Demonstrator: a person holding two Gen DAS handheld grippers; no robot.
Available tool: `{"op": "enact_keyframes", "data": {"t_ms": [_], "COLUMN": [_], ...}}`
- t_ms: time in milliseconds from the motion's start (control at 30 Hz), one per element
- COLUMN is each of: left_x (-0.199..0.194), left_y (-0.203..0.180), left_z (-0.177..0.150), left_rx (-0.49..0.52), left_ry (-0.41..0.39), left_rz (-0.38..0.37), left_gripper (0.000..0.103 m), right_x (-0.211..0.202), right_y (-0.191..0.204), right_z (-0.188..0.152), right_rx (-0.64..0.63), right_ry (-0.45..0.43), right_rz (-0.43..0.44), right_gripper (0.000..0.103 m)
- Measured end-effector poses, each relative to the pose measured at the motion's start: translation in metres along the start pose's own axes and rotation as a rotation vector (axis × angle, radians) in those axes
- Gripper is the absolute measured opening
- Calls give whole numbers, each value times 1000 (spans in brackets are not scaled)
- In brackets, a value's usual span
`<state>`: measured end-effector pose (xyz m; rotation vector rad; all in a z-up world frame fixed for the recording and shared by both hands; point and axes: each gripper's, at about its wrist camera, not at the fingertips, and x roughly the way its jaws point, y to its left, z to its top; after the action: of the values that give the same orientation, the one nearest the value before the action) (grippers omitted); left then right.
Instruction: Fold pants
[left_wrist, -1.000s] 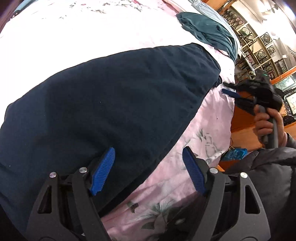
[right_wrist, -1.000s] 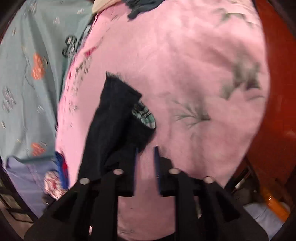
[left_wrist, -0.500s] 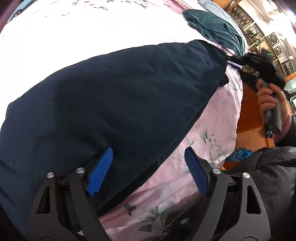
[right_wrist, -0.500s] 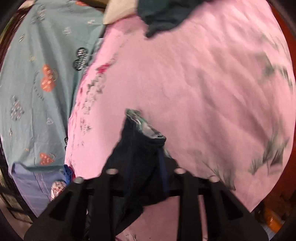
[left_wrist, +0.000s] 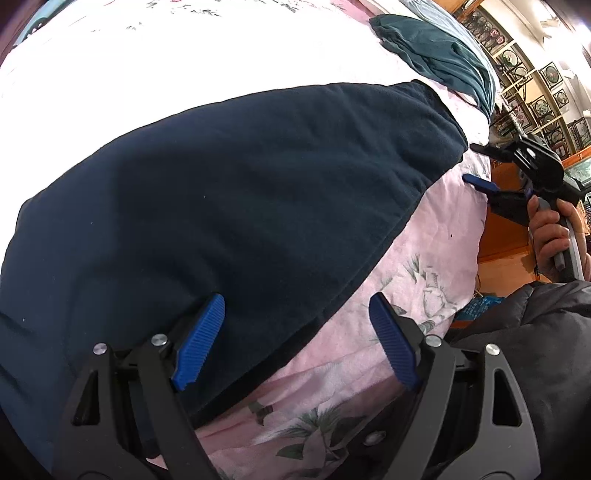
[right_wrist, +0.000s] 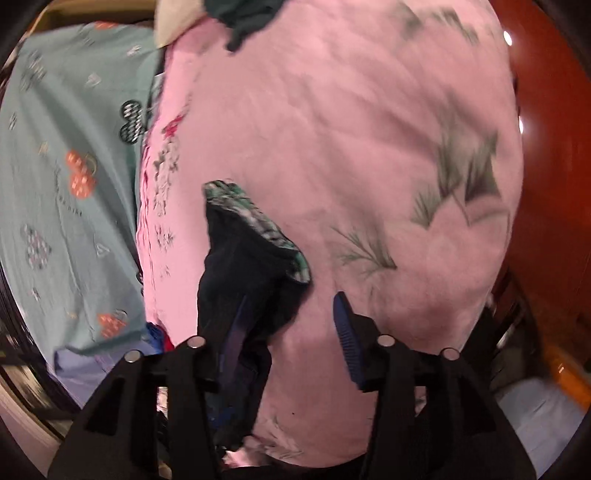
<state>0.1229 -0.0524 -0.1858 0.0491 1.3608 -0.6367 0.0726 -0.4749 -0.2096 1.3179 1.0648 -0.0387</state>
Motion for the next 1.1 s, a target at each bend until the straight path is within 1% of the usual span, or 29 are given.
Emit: {"op": "enact_keyframes", "data": {"t_ms": [67,100,133,167,200,233,300,333,367,433,467,533,567,600,633,667,700,733,767,800,833,867,900,967,1000,1033,1100], "left_x": [0,1,1,1,1,2,2,2,3,7,8,10,8,5,-5,-20,-33,-53,-70,-86,-103,-115,-126,-147,-157,-162,-174], "left_y": [-1,-1,-1,-1,-1,-1,-3,-5,-7,-13,-15,-19,-20,-21,-19,-14,-8,4,17,31,53,70,88,132,155,163,188], "left_z": [0,1,1,2,2,3,5,5,5,7,7,4,3,1,-2,-5,-8,-15,-22,-30,-41,-50,-60,-86,-101,-108,-129], "left_rx": [2,3,5,6,5,6,14,19,27,57,70,97,110,116,115,105,88,56,23,-10,-59,-101,-148,-274,-347,-381,-468], "left_ry": [3,4,6,7,7,10,11,12,14,24,24,24,25,21,-7,-49,-84,-128,-160,-184,-208,-220,-228,-238,-246,-253,-274], "left_rz": [3,3,4,6,7,8,4,1,-1,8,11,27,37,53,84,91,87,87,102,128,174,208,237,292,319,326,331], "left_gripper": [83,83,83,83,83,83,83,83,83,87,89,89,89,89,88,88,88,89,89,89,89,89,89,89,89,89,89], "right_x": [8,12,17,20,19,12,-8,-15,-18,-11,-3,19,19,13,6,-5,-14,-22,-26,-23,-16,-2,12,45,65,83,112], "right_y": [4,7,13,16,23,38,71,83,90,83,71,35,24,19,20,24,30,40,54,77,95,123,141,177,194,206,217], "right_z": [3,4,6,8,10,13,16,16,17,23,27,34,34,34,34,33,31,27,21,9,-3,-24,-46,-94,-130,-163,-218], "right_rx": [-21,-41,-61,-81,-114,-188,-340,-392,-437,-438,-411,-311,-273,-239,-215,-195,-201,-239,-295,-404,-504,-655,-772,-1013,-1163,-1290,-1484], "right_ry": [-4,-13,-11,-6,-16,-48,-114,-133,-147,-150,-143,-91,-87,-92,-86,-104,-133,-152,-156,-144,-126,-88,-42,67,139,207,355], "right_rz": [18,23,9,3,-7,-14,18,31,33,2,-37,-144,-125,-102,-118,-159,-174,-177,-183,-210,-226,-232,-226,-196,-163,-127,-63], "right_gripper": [49,44,36,20,13,12,10,9,9,9,9,10,14,23,29,44,46,46,46,46,46,46,46,46,46,46,45]}}
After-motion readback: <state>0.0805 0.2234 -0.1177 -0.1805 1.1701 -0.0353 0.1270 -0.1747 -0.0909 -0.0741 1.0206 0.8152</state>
